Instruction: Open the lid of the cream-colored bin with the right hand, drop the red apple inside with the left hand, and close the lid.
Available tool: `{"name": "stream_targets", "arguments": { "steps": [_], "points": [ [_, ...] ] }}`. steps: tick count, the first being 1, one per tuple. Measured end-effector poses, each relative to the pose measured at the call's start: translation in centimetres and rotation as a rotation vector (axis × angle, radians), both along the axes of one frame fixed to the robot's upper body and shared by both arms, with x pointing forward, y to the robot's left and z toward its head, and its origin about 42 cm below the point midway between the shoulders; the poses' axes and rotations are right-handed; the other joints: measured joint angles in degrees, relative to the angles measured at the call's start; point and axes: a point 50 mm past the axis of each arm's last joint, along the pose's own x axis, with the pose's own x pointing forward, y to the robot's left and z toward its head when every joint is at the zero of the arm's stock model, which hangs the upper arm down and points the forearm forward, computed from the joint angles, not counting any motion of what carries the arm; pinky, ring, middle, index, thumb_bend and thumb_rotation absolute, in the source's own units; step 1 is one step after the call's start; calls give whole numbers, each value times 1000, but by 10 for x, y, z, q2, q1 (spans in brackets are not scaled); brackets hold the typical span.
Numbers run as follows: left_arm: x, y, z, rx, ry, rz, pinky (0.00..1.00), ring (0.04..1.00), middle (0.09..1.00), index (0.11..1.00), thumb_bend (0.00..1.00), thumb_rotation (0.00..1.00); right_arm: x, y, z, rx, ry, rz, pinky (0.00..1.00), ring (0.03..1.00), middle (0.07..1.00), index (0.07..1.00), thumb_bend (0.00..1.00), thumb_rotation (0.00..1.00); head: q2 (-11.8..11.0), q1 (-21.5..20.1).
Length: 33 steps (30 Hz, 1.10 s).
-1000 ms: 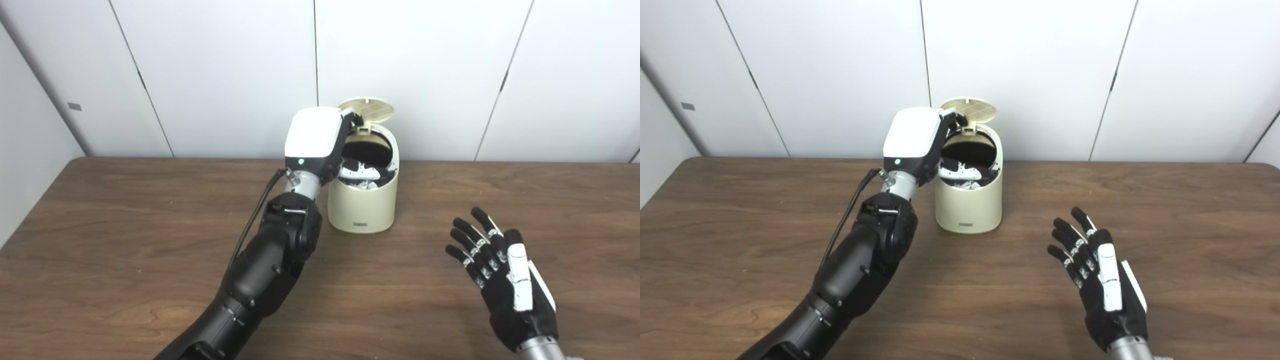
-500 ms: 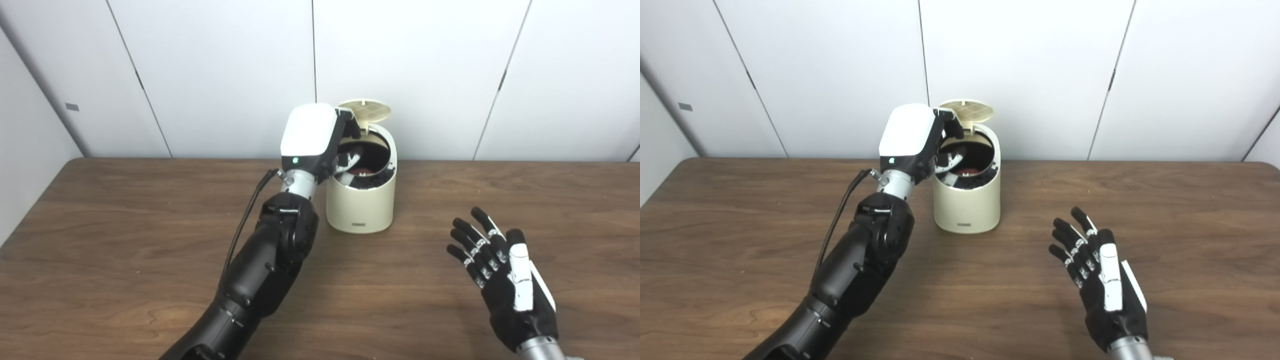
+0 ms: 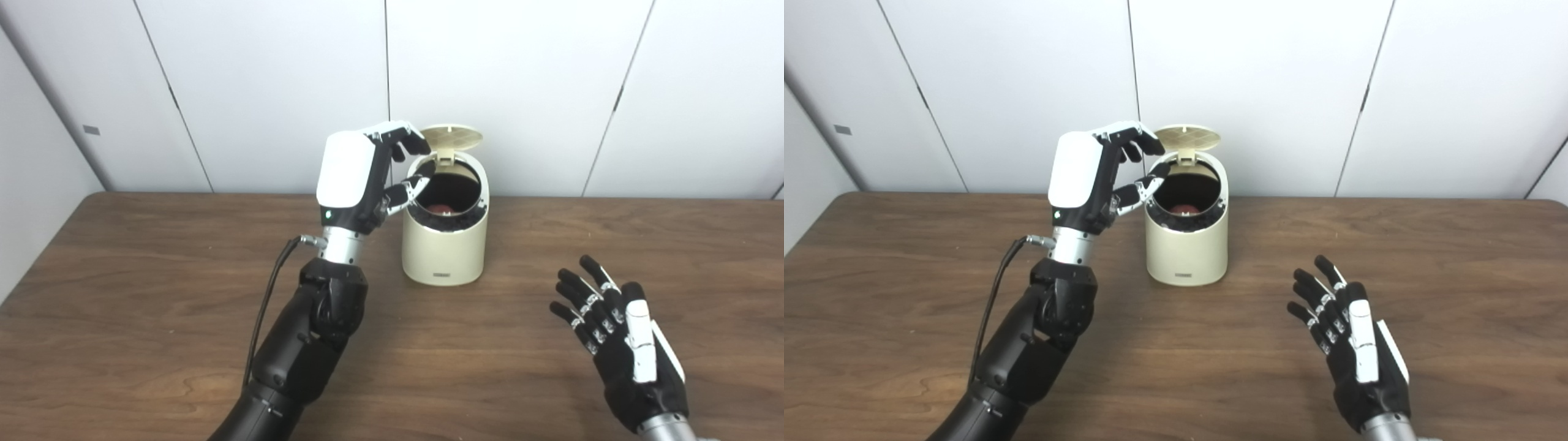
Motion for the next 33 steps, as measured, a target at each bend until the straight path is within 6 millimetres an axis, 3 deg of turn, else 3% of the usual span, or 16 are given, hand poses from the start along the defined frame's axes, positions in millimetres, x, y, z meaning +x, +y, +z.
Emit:
{"name": "stream_targets", "arguments": {
  "steps": [6, 13, 16, 19, 20, 22, 23, 24, 27, 33],
  "points": [
    [-21, 14, 14, -202, 31, -19, 332, 419, 514, 500, 475, 0, 0, 0, -1, 0, 4, 1, 878, 914, 874, 937, 471, 970, 1, 0],
    [-46, 45, 2, -412, 213, 43, 352, 457, 520, 473, 478, 0, 1, -1, -1, -6, 2, -4, 893, 903, 862, 938, 528, 939, 1, -6],
    [-64, 61, 0, -451, 296, 66, 435, 447, 508, 496, 500, 0, 6, 0, 3, -4, -14, 0, 922, 918, 888, 934, 531, 930, 0, -7],
    [-79, 74, -14, -476, 393, 76, 451, 526, 484, 516, 512, 0, 14, 1, 11, -8, -43, 7, 967, 967, 928, 934, 544, 934, 2, -8],
    [-83, 79, -20, -486, 430, 68, 553, 620, 625, 644, 548, 187, 17, 1, 13, -10, -53, 10, 965, 973, 939, 932, 557, 917, 3, -9],
    [-91, 89, -29, -533, 500, 40, 634, 694, 726, 733, 552, 323, 23, 3, 19, -10, -74, 15, 960, 976, 946, 931, 560, 906, 4, -11],
    [-95, 92, -33, -555, 532, 18, 745, 784, 830, 835, 522, 521, 26, 3, 22, -14, -87, 17, 960, 983, 955, 936, 565, 912, 4, -12],
    [-99, 96, -36, -557, 569, -6, 801, 828, 876, 882, 520, 617, 30, 4, 25, -26, -97, 17, 959, 984, 957, 937, 570, 909, 4, -13],
    [-111, 104, -43, -529, 660, -92, 925, 921, 955, 962, 558, 760, 46, 9, 36, -103, -133, 11, 941, 987, 961, 940, 585, 918, 5, -18],
    [-136, 107, -67, -568, 766, -148, 990, 994, 999, 999, 540, 843, 78, 15, 57, -271, -194, 7, 968, 998, 971, 930, 574, 898, 4, -23]
  ]
}}
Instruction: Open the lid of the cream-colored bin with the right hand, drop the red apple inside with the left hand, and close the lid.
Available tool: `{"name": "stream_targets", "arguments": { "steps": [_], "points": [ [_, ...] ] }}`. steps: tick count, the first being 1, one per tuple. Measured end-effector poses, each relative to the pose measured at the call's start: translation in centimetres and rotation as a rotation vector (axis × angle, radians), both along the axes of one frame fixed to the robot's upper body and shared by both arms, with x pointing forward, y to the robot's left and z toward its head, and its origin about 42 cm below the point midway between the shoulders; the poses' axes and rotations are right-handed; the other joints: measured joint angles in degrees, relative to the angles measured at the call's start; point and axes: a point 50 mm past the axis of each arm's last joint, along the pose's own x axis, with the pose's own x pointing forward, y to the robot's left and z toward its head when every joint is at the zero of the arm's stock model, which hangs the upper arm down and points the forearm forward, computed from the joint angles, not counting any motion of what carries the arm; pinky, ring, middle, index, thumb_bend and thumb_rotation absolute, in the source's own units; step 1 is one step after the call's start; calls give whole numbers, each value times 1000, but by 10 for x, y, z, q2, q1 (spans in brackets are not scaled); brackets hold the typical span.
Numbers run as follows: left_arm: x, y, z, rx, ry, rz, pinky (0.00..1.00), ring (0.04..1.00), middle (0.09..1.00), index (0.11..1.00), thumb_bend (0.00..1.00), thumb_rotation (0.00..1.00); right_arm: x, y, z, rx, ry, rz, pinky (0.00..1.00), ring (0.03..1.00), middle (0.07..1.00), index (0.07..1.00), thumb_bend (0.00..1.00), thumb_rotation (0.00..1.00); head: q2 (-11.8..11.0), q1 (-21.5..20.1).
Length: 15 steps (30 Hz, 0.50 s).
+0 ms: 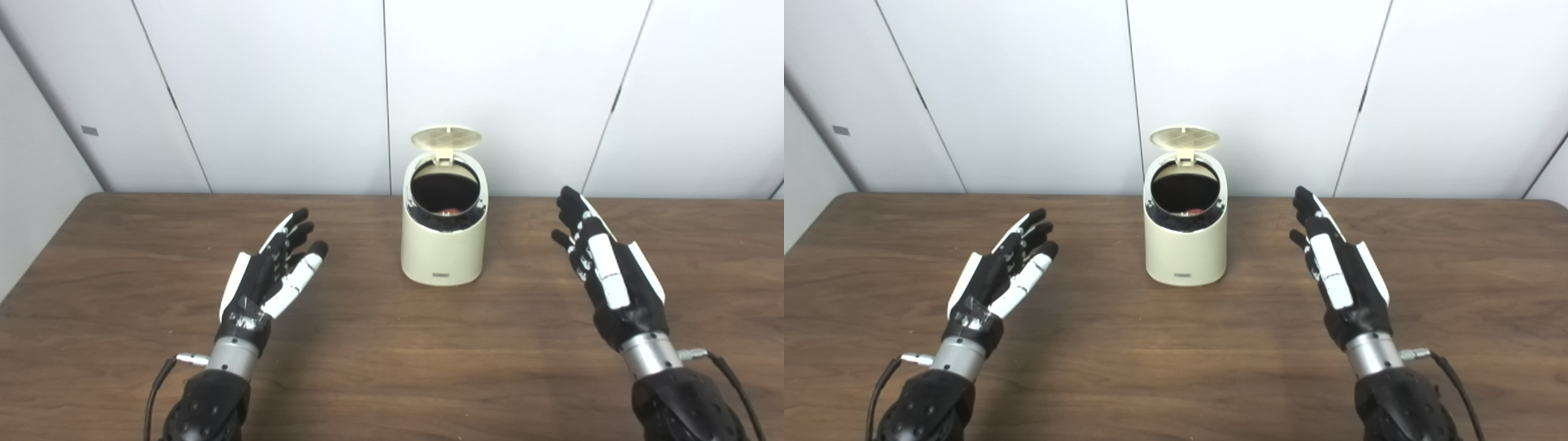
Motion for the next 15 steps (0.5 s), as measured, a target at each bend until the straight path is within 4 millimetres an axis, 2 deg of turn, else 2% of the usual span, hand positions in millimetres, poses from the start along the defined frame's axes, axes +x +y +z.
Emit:
{"name": "stream_targets", "arguments": {
  "steps": [4, 7, 11, 15],
  "points": [
    [-9, -4, -12, -33, 32, -21, 1000, 1000, 1000, 1000, 559, 870, 26, 9, 18, -29, -39, 21, 995, 999, 957, 902, 607, 873, -4, -11],
    [-11, -6, -15, -42, 21, -22, 1000, 1000, 1000, 1000, 575, 853, 46, 21, 34, -80, -75, 63, 1000, 1000, 963, 897, 565, 940, -8, -19],
    [-15, -11, -29, -71, 33, -17, 1000, 1000, 1000, 1000, 572, 864, 63, 31, 64, -176, -140, 79, 977, 1000, 973, 898, 564, 942, -16, -33],
    [-18, -15, -42, -66, 55, -23, 1000, 1000, 1000, 1000, 575, 894, 82, 34, 84, -288, -181, 46, 886, 944, 953, 907, 528, 936, -20, -39]
  ]
}}
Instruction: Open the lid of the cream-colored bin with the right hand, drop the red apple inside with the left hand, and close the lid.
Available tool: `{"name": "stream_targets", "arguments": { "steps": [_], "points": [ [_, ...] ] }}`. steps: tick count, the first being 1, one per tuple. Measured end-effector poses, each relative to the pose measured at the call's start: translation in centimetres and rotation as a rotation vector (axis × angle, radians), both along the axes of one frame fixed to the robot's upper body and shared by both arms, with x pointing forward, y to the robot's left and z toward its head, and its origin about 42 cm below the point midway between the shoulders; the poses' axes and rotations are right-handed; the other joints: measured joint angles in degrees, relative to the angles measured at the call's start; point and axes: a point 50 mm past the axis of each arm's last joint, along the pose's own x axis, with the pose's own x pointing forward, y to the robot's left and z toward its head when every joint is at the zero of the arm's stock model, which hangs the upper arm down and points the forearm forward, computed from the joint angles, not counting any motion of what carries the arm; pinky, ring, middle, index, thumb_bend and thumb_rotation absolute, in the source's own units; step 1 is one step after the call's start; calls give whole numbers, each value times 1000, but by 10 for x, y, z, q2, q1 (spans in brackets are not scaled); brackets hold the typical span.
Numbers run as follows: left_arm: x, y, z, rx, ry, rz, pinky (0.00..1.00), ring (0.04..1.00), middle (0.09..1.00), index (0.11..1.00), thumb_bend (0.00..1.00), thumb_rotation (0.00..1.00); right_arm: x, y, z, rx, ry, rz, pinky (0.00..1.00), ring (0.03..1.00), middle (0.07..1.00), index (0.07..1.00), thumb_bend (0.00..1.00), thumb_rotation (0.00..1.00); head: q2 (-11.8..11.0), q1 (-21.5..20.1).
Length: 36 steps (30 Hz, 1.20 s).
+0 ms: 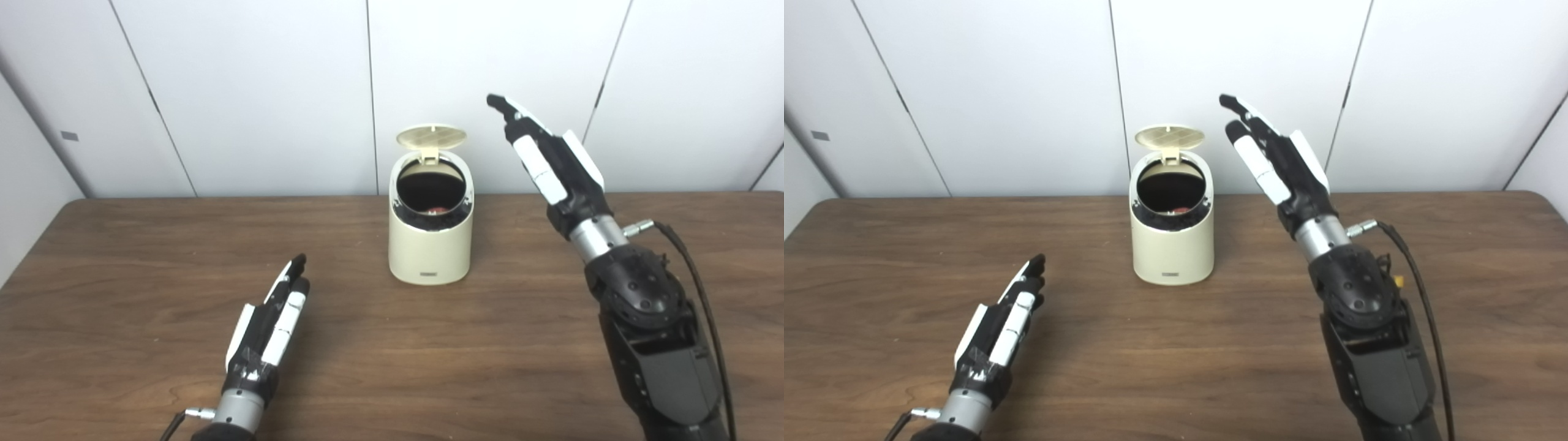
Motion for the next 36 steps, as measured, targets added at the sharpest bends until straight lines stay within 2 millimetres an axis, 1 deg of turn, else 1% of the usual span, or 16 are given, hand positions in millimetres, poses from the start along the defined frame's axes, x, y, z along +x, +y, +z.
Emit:
{"name": "stream_targets", "arguments": {
  "steps": [2, 3, 4, 5, 6, 7, 8, 9, 11, 14, 16, 19, 22, 28, 33, 36],
  "points": [
    [0, 0, -2, 7, 5, 2, 1000, 1000, 1000, 1000, 571, 896, 11, 2, 3, -63, -6, -25, 841, 919, 943, 903, 520, 949, -1, -3],
    [0, 0, -2, 8, 3, 3, 1000, 1000, 1000, 1000, 571, 896, 16, 3, 3, -97, -11, -35, 821, 907, 936, 907, 517, 974, -2, -4],
    [0, 0, -2, 7, -5, 5, 1000, 1000, 1000, 1000, 582, 874, 20, 5, 5, -137, -22, -41, 841, 911, 935, 915, 511, 994, -3, -4],
    [1, 1, -2, 4, -16, 10, 1000, 1000, 1000, 1000, 583, 872, 24, 8, 6, -178, -40, -43, 845, 913, 936, 916, 510, 995, -4, -4],
    [1, 1, -2, 0, -21, 14, 1000, 1000, 1000, 1000, 589, 869, 27, 10, 9, -210, -53, -43, 862, 920, 938, 918, 505, 998, -10, -4],
    [2, 1, -2, -4, -23, 17, 1000, 1000, 1000, 1000, 591, 867, 30, 11, 11, -234, -71, -40, 870, 924, 939, 918, 503, 999, -11, -4],
    [3, 0, -3, -8, -21, 20, 1000, 1000, 1000, 1000, 601, 871, 33, 12, 14, -255, -87, -39, 914, 949, 954, 913, 493, 996, -15, -4],
    [4, 0, -5, -9, -19, 20, 1000, 1000, 1000, 1000, 600, 871, 35, 14, 16, -277, -101, -41, 934, 960, 960, 906, 488, 993, -15, -4],
    [5, -1, -9, -10, -17, 16, 1000, 1000, 1000, 1000, 587, 869, 39, 17, 19, -312, -123, -37, 942, 971, 972, 886, 485, 971, -18, -3],
    [5, -3, -11, -15, -21, 14, 1000, 1000, 1000, 1000, 568, 876, 43, 20, 14, -362, -118, -42, 946, 982, 982, 866, 491, 972, -25, 1],
    [6, -5, -12, -18, -24, 19, 1000, 1000, 1000, 1000, 560, 884, 45, 22, 8, -398, -106, -39, 943, 987, 985, 854, 488, 965, -25, 2],
    [6, -6, -12, -22, -31, 26, 1000, 1000, 1000, 1000, 560, 888, 47, 22, 4, -447, -113, -38, 951, 999, 995, 846, 478, 963, -23, 4],
    [6, -7, -12, -23, -32, 24, 1000, 1000, 1000, 1000, 561, 885, 47, 21, 4, -490, -126, -40, 954, 1000, 996, 833, 473, 945, -22, 6],
    [6, -7, -12, -23, -32, 22, 1000, 1000, 1000, 1000, 584, 869, 46, 19, 4, -576, -158, -19, 948, 1000, 987, 834, 526, 946, -18, 12],
    [7, -8, -11, -27, -36, 24, 1000, 1000, 1000, 1000, 588, 854, 36, 22, 12, -596, -194, -3, 965, 1000, 980, 835, 548, 938, -17, 14],
    [7, -9, -11, -26, -37, 23, 1000, 1000, 1000, 1000, 573, 861, 30, 21, 10, -598, -198, -1, 951, 1000, 977, 842, 546, 915, -13, 14]
  ]
}}
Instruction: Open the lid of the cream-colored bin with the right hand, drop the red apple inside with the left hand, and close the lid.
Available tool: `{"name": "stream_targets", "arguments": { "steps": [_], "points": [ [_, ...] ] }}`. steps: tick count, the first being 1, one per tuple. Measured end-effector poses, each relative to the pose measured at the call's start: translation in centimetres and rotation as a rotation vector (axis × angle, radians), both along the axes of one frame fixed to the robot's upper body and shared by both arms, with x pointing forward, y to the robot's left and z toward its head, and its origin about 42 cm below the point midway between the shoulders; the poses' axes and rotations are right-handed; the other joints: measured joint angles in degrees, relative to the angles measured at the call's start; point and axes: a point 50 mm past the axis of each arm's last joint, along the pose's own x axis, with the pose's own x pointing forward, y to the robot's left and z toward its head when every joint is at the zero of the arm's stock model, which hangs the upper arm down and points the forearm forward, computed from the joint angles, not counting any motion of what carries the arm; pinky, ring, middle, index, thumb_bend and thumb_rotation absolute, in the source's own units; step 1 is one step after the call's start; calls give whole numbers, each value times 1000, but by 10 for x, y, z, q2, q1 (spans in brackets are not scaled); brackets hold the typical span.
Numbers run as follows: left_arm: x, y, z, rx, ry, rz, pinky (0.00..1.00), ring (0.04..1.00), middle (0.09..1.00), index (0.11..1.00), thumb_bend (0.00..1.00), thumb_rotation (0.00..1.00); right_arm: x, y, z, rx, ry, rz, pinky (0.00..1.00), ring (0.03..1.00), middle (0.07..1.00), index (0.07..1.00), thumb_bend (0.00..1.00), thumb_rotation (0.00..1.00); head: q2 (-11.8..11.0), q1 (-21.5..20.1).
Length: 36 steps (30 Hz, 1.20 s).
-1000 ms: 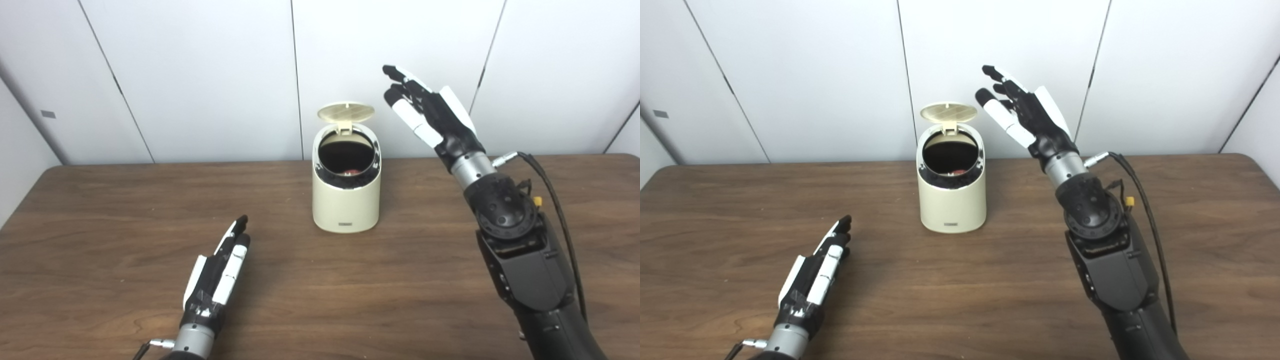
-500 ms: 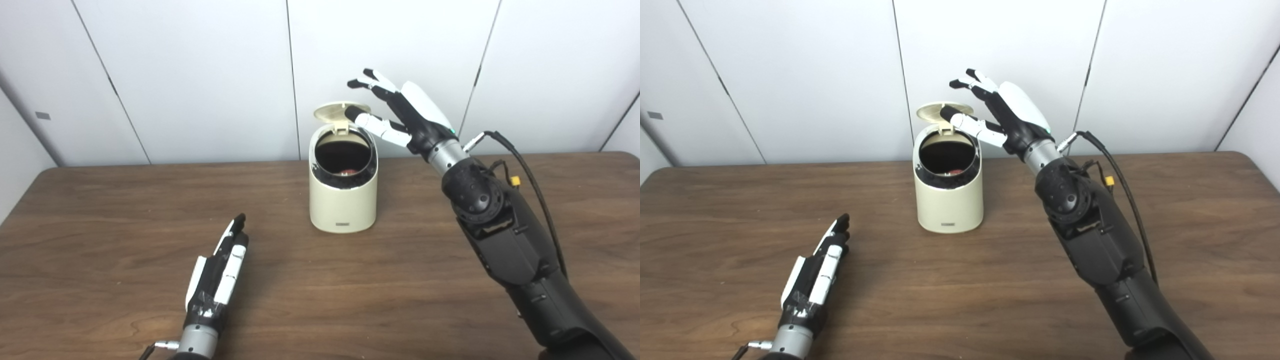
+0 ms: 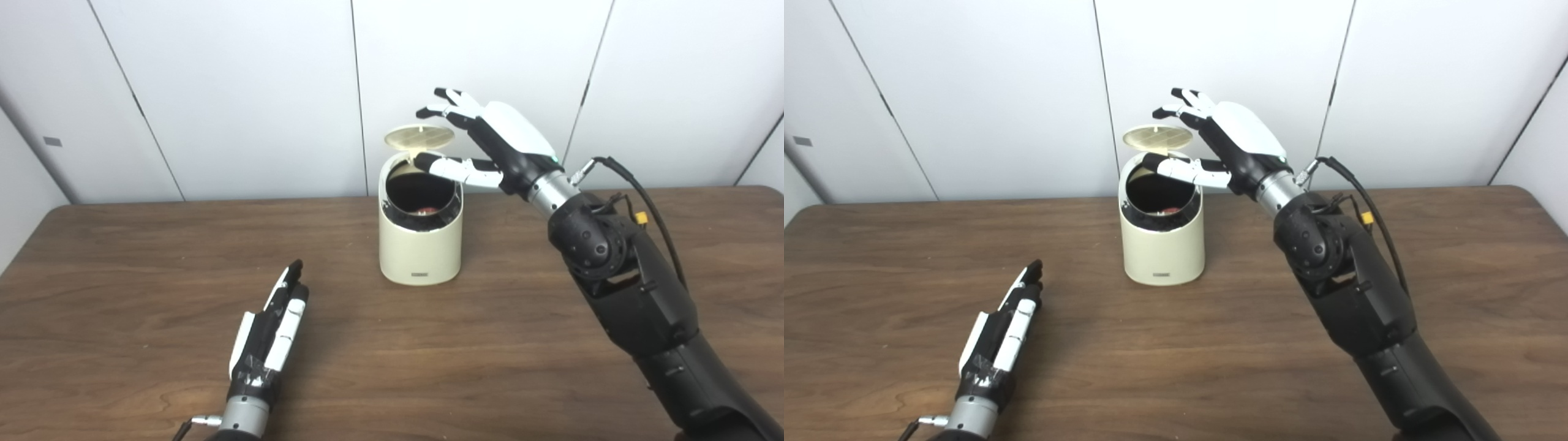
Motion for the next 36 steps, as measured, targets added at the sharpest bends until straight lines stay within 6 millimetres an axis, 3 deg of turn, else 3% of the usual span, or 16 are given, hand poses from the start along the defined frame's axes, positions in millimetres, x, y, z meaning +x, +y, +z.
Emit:
{"name": "stream_targets", "arguments": {
  "steps": [20, 33, 36],
  "points": [
    [0, -4, 7, 18, -10, 3, 983, 996, 1000, 985, 591, 846, -24, -16, -44, -55, 84, -33, 948, 1000, 960, 844, 535, 836, 16, 4],
    [1, -4, 10, 20, -19, 3, 981, 993, 1000, 982, 600, 847, -45, -25, -52, -239, 20, -25, 984, 1000, 949, 830, 511, 749, 31, 5],
    [1, -4, 12, 19, -19, 3, 970, 992, 1000, 979, 602, 839, -47, -22, -55, -286, -10, -22, 990, 1000, 948, 830, 519, 776, 33, 4]
  ]
}}
